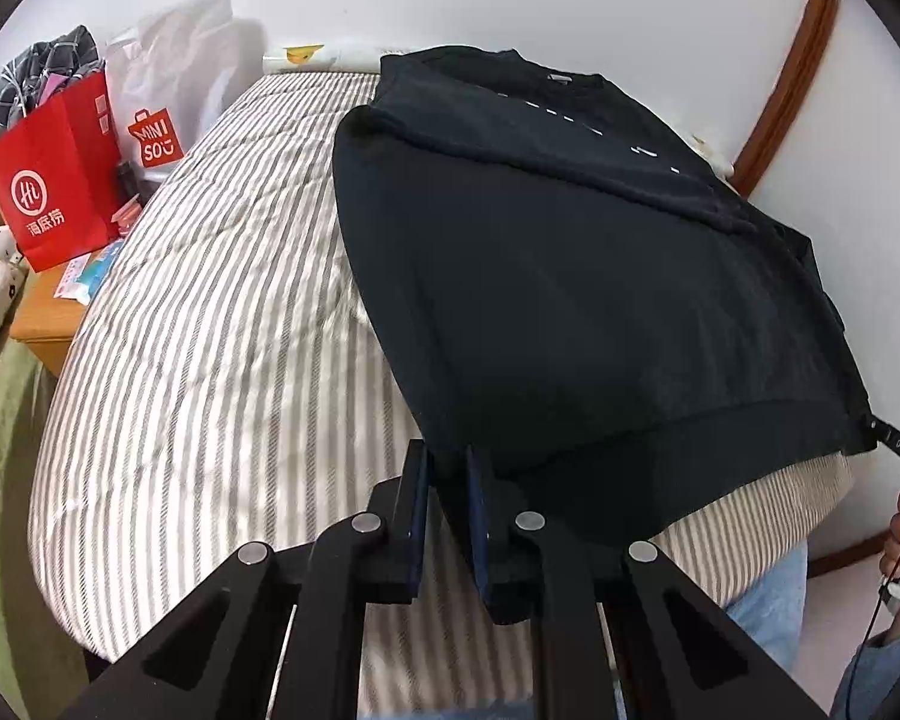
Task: Fold small clothes
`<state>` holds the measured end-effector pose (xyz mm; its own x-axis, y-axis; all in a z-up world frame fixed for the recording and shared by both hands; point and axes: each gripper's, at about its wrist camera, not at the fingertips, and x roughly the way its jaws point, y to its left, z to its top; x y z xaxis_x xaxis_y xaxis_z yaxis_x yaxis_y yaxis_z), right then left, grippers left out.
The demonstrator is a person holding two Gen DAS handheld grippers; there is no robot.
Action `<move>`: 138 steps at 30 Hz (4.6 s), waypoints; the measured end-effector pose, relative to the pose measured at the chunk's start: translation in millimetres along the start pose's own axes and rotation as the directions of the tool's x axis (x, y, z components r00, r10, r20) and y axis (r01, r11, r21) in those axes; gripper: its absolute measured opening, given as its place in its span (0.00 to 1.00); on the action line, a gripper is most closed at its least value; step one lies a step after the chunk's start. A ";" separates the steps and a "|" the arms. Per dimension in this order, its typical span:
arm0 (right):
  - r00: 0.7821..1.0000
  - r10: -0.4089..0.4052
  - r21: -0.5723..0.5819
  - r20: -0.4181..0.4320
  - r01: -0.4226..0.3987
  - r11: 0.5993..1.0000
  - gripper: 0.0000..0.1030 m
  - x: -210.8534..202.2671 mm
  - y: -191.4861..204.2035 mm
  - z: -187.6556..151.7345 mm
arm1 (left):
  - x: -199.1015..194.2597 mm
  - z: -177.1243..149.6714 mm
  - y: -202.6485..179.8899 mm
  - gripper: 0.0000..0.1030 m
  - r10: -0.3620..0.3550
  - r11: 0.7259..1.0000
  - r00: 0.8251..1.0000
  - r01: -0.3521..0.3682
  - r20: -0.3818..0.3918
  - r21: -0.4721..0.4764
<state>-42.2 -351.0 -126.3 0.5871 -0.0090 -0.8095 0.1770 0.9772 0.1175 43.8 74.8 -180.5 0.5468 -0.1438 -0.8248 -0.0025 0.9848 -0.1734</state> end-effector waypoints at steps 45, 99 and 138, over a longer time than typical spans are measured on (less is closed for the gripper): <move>0.946 -0.324 0.107 -0.030 0.325 0.940 0.51 141.9 -107.3 162.2 | 94.1 144.7 -8.5 0.54 0.068 0.997 0.998 -0.068 0.001 -0.029; 0.952 0.300 -0.404 0.057 -0.253 0.879 0.39 86.4 313.2 205.0 | 91.8 172.2 48.4 0.56 -0.040 0.997 0.999 0.042 0.031 -0.069; 0.983 -0.182 0.020 -0.007 0.182 0.983 0.01 173.1 40.0 190.7 | 99.5 253.7 4.9 0.08 -0.219 0.970 0.970 0.228 0.109 -0.089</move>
<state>217.2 -354.0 -152.0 0.5395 -0.1848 -0.8215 0.2965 0.9548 -0.0201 310.6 89.9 -126.8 0.6217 -0.3442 -0.7036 0.0483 0.9134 -0.4042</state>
